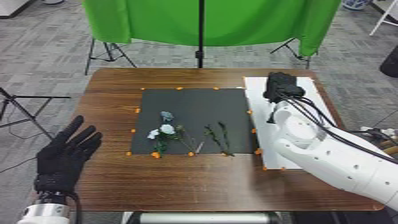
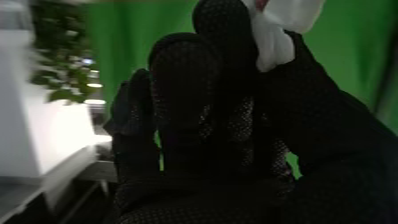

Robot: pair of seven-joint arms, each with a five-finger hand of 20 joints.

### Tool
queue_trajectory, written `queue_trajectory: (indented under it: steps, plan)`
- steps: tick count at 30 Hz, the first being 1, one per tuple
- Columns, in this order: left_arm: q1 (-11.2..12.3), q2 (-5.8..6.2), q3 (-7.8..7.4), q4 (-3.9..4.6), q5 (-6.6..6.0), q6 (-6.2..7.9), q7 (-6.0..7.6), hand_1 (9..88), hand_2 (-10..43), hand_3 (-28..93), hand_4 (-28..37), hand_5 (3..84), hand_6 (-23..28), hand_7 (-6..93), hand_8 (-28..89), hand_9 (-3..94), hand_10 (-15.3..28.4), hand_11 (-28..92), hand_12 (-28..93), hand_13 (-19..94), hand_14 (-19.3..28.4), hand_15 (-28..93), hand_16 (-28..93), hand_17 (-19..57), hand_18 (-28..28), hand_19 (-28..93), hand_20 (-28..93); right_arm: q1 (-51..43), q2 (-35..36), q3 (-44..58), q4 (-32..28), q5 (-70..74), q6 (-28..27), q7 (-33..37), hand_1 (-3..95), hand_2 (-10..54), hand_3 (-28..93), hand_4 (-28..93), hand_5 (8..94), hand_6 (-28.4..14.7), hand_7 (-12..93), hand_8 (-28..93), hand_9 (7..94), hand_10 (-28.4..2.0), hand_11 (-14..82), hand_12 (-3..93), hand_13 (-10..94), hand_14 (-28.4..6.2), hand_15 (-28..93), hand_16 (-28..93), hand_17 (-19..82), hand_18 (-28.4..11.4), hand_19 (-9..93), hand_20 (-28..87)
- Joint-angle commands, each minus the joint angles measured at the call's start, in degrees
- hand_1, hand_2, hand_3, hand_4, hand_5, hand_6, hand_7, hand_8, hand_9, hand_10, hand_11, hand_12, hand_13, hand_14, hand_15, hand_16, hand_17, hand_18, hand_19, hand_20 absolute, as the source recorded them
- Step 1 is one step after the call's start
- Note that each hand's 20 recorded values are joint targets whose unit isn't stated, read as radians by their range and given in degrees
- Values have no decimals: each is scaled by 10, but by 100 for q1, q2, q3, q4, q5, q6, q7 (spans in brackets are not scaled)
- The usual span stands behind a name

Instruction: Arrange flowers

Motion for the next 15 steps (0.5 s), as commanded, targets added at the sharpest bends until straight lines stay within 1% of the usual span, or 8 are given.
queue_trajectory:
  steps: [1,3,5,8,11,12,14,15]
  plan:
    - [87,-109,-52,-12,89,-76,-105,227,56,815,-268,351,81,103,-98,331,199,194,91,216,279,460,-93,-117,246,530,53,32,-839,-229,-654,-380,-35,-676,610,-95,670,-283,877,14,167,19,937,-43,144,332,798,-16,565,310,333,-192,831,419]
    - [97,-51,-32,-10,55,-60,-61,227,57,815,-268,351,81,103,-98,331,199,195,91,216,280,461,-93,-118,246,530,53,-6,-1061,-304,-669,-506,-117,-836,608,-95,671,-283,877,14,167,20,937,-44,143,332,796,-17,566,311,332,-191,830,419]
    - [78,-64,-42,-5,78,-96,-101,227,57,815,-267,353,82,104,-98,331,199,195,91,216,280,461,-93,-118,246,530,53,5,-1210,-453,-657,-625,-137,-924,606,-95,673,-283,877,14,167,20,937,-45,143,331,795,-19,567,312,331,-191,830,419]
    - [77,24,-39,-6,28,-50,-72,228,56,815,-267,353,82,103,-98,331,198,194,91,216,279,462,-94,-118,246,530,52,40,-1399,-630,-649,-472,-149,-924,596,-95,686,-283,876,15,167,21,937,-46,142,331,794,-19,568,311,329,-192,829,420]
    - [75,-32,-82,-10,75,-78,-164,228,56,816,-267,353,82,103,-98,331,198,195,91,215,278,462,-94,-118,246,530,52,76,-1519,-792,-561,-545,-183,-946,589,-95,695,-283,874,16,167,21,937,-47,142,331,791,-17,569,310,325,-191,828,420]
    - [97,15,-70,-14,35,-54,-130,228,56,816,-267,353,82,103,-98,331,198,195,91,214,278,462,-94,-118,246,531,52,65,-1544,-818,-536,-577,-214,-949,588,-95,696,-283,874,15,168,21,937,-47,142,331,790,-17,569,310,325,-191,828,420]
    - [44,-38,-87,-4,79,-82,-217,228,56,816,-266,353,82,102,-98,331,198,194,90,215,278,462,-94,-118,246,530,52,82,-1541,-901,-490,-635,-260,-948,586,-95,697,-283,872,16,169,21,937,-48,140,332,789,-17,570,309,325,-192,828,420]
    - [44,-30,-93,-8,79,-81,-251,228,56,816,-266,354,82,102,-98,331,198,194,90,215,278,462,-94,-118,246,530,52,13,-1526,-861,-508,-642,-334,-942,585,-95,698,-283,872,16,169,21,937,-50,139,332,787,-17,570,310,324,-191,828,420]
